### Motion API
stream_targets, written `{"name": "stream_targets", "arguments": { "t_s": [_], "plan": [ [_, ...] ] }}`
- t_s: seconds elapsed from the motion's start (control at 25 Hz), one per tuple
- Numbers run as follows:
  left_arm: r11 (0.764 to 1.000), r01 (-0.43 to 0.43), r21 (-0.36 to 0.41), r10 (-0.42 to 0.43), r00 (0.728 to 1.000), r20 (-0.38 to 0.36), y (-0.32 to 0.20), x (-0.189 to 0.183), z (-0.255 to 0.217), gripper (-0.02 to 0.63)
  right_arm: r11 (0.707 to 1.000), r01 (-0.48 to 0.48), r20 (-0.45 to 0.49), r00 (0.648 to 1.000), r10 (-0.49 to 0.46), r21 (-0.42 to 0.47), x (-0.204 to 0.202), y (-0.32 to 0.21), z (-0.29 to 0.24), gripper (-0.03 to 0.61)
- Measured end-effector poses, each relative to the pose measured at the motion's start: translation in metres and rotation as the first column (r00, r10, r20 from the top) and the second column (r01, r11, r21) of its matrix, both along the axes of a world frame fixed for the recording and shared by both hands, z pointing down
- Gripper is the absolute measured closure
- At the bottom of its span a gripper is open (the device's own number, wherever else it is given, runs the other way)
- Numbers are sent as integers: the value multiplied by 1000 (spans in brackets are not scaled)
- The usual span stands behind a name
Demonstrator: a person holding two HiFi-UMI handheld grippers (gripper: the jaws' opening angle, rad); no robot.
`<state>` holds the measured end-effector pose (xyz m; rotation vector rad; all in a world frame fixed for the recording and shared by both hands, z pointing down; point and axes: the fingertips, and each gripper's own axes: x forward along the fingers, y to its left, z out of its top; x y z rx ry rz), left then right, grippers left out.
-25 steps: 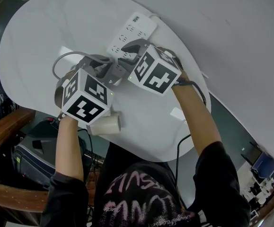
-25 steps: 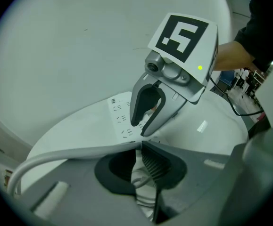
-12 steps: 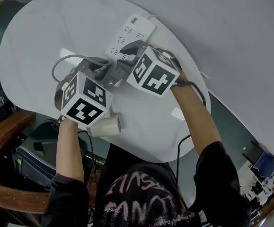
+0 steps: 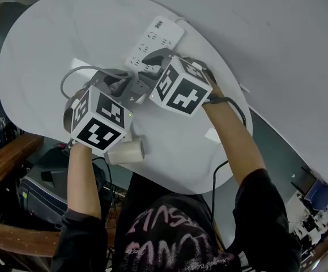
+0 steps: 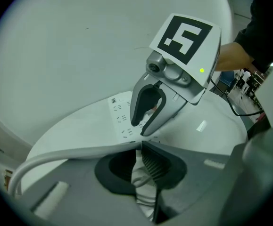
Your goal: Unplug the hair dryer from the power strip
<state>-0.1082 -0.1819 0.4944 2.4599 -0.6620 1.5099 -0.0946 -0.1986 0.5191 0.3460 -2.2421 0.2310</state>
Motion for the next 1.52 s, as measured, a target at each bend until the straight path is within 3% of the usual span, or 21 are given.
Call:
{"name": "stream_targets", "arguments": {
  "t_s": [0.44, 0.84, 1.08, 1.36, 1.52],
  "plan": [
    [1000, 25, -4, -25, 1000, -17, 0, -1, 0, 566, 1000, -4, 2, 1000, 4, 6, 0, 1, 0, 445],
    [1000, -3, 8, 3, 1000, 26, 1, 1, 0, 565, 1000, -8, 4, 1000, 8, 2, 0, 0, 1, 445],
    [1000, 22, -10, -23, 1000, -5, 0, -2, 0, 565, 1000, -13, 7, 1000, 13, -3, 0, 1, 2, 446],
    [1000, 0, 6, 0, 1000, 27, 2, -1, -1, 565, 1000, -12, 11, 1000, 12, -2, 0, 1, 1, 446],
    [1000, 25, -13, -25, 1000, -5, 0, -2, -1, 565, 1000, -15, 12, 1000, 15, -1, 0, 1, 1, 446]
  ]
}}
